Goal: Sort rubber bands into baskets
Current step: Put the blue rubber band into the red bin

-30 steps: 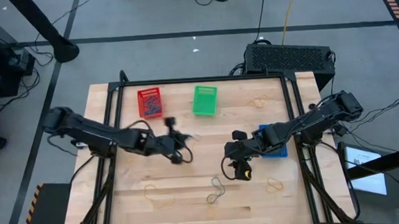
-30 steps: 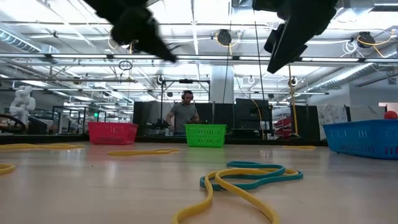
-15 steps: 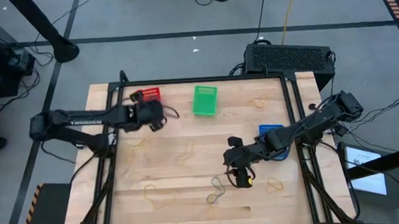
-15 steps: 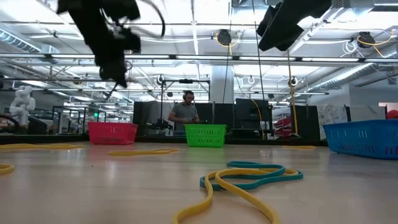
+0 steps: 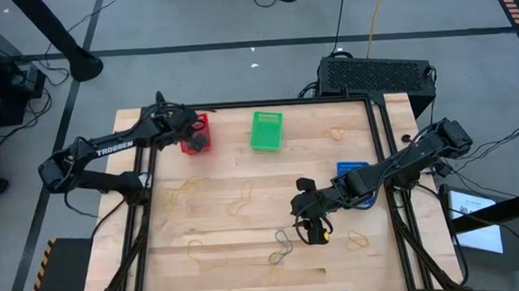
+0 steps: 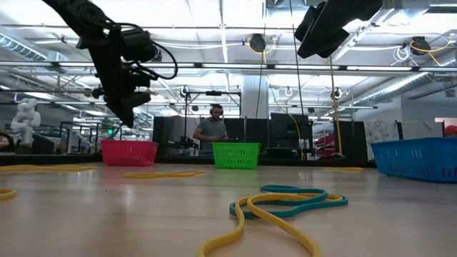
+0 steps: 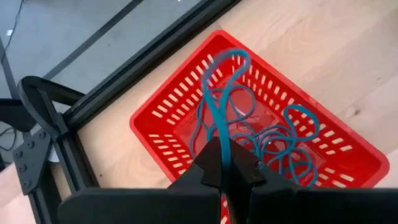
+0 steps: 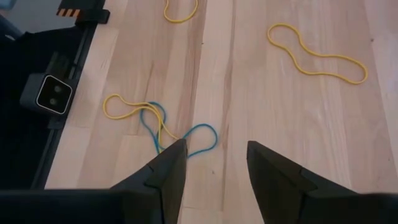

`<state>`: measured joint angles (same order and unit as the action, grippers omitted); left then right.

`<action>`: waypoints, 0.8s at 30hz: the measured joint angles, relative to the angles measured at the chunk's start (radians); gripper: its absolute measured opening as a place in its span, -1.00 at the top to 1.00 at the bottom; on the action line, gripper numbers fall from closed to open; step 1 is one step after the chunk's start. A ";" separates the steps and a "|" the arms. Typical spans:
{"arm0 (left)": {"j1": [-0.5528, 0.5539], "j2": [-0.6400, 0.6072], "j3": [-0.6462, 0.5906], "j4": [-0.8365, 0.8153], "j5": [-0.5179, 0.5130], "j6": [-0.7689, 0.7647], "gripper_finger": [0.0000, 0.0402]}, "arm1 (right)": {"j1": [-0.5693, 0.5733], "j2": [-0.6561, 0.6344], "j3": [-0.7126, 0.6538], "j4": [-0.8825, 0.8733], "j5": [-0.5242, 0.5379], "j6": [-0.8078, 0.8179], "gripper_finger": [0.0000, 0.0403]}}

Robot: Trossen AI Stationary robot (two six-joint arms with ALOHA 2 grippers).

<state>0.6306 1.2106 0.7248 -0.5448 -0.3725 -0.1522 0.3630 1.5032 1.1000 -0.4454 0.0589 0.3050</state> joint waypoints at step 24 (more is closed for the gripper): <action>0.002 0.000 -0.001 0.059 0.029 -0.026 0.32 | 0.000 0.000 0.000 -0.001 -0.001 -0.003 0.21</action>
<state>0.6327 1.2106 0.7235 -0.4854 -0.3434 -0.1784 0.3630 1.5036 1.1000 -0.4459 0.0582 0.3016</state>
